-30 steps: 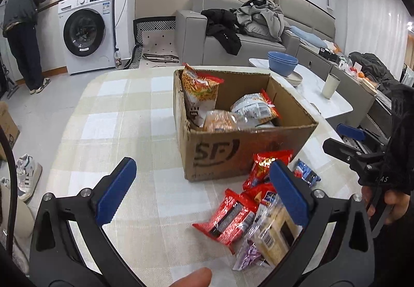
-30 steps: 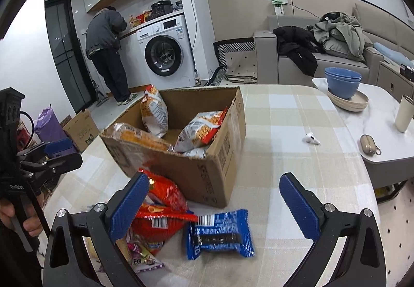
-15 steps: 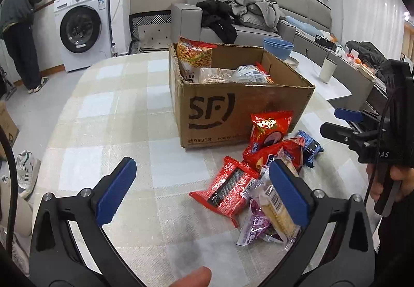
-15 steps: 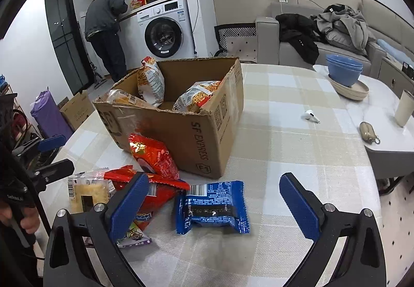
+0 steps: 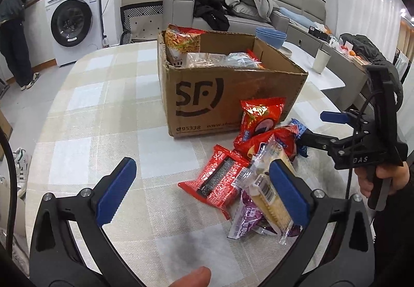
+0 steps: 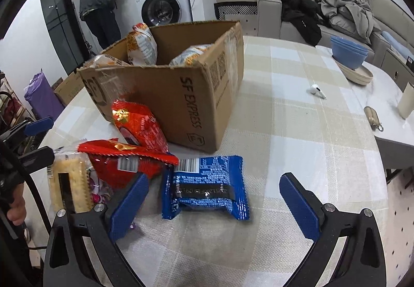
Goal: Organize snacks
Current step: 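Move the right gripper back toward the blue cookie pack, then grasp the blue cookie pack with the right gripper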
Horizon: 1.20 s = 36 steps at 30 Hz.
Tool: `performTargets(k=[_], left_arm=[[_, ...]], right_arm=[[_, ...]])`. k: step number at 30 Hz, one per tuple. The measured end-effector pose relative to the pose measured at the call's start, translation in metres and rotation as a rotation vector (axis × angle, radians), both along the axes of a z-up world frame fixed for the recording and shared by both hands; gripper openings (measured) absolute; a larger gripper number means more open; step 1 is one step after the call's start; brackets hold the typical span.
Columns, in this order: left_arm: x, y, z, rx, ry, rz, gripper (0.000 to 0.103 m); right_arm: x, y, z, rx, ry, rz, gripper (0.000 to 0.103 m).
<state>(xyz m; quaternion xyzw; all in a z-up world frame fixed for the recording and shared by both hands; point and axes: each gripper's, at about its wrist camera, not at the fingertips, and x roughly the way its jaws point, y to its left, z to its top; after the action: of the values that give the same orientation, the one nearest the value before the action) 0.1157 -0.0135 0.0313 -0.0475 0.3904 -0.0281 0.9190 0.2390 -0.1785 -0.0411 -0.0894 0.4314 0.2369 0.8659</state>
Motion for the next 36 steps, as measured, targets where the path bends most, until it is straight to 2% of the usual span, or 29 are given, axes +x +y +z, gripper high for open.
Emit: performTargets(k=[11,13,16,23,25,27,29,36], left_arm=[[0.001,-0.006,-0.002,0.017,0.012,-0.028,0.102],[0.001,-0.007,-0.003,0.019,0.013,-0.032,0.102],[0.001,-0.008,-0.003,0.021,0.014,-0.037,0.102],[-0.001,-0.008,-0.002,0.008,0.015,-0.056,0.102],[-0.002,-0.010,-0.002,0.004,0.014,-0.073,0.102],[-0.004,-0.013,-0.001,0.009,0.014,-0.086,0.102],[-0.005,-0.017,-0.002,0.007,0.015,-0.101,0.102],[-0.004,-0.027,-0.010,-0.021,0.037,-0.139,0.102]], right_arm=[[0.007,-0.001,-0.014,0.013,0.044,0.014,0.101],[0.008,0.002,-0.017,0.007,0.048,0.020,0.097],[0.008,0.006,-0.021,0.003,0.062,0.033,0.084],[0.010,0.009,-0.027,-0.009,0.062,0.045,0.075],[0.010,0.008,-0.025,0.000,0.054,0.050,0.067],[0.008,0.007,-0.024,0.002,0.049,0.050,0.055],[0.007,0.006,-0.023,0.006,0.044,0.056,0.051],[-0.003,0.005,-0.016,-0.001,0.022,0.072,0.048]])
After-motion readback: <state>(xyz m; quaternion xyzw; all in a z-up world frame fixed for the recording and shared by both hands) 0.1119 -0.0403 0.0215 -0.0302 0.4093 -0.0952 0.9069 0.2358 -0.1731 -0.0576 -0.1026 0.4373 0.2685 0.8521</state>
